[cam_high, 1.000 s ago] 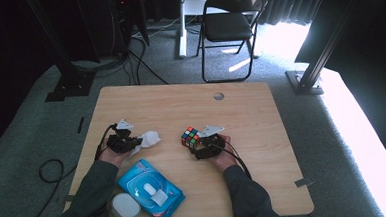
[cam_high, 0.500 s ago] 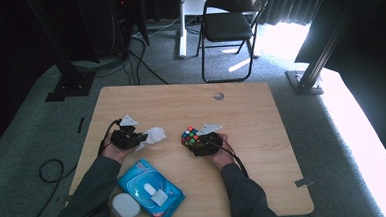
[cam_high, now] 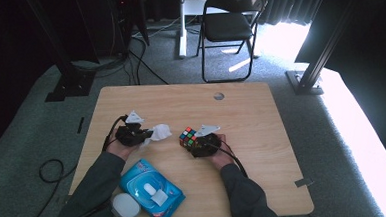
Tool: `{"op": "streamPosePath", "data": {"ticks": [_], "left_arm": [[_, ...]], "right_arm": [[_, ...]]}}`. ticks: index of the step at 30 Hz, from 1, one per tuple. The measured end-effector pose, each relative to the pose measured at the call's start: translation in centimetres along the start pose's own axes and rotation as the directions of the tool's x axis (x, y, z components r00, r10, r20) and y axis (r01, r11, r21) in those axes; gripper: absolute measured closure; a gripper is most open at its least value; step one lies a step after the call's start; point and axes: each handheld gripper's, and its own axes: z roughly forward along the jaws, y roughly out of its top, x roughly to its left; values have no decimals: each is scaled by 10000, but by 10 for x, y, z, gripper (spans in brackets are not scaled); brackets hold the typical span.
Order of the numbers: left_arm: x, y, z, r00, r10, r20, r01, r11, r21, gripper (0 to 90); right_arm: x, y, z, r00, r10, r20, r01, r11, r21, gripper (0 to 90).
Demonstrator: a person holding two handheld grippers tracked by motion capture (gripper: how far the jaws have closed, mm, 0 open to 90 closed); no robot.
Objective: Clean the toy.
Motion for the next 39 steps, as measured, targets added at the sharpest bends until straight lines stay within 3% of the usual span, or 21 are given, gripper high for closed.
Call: {"op": "streamPosePath", "data": {"ticks": [23,32,39], "left_arm": [[-17,13,20,9966,815,116,-820,9948,611,857],[-24,19,23,9938,1093,204,-1104,9919,629,857],[-26,20,23,9937,1077,323,-1092,9929,475,856]], "right_arm": [[14,23,3,9968,-735,-315,730,9972,-164,341],[22,30,8,9936,-1027,-460,1026,9947,-53,341],[29,34,13,9915,-1117,-667,1117,9937,-36,341]]}}
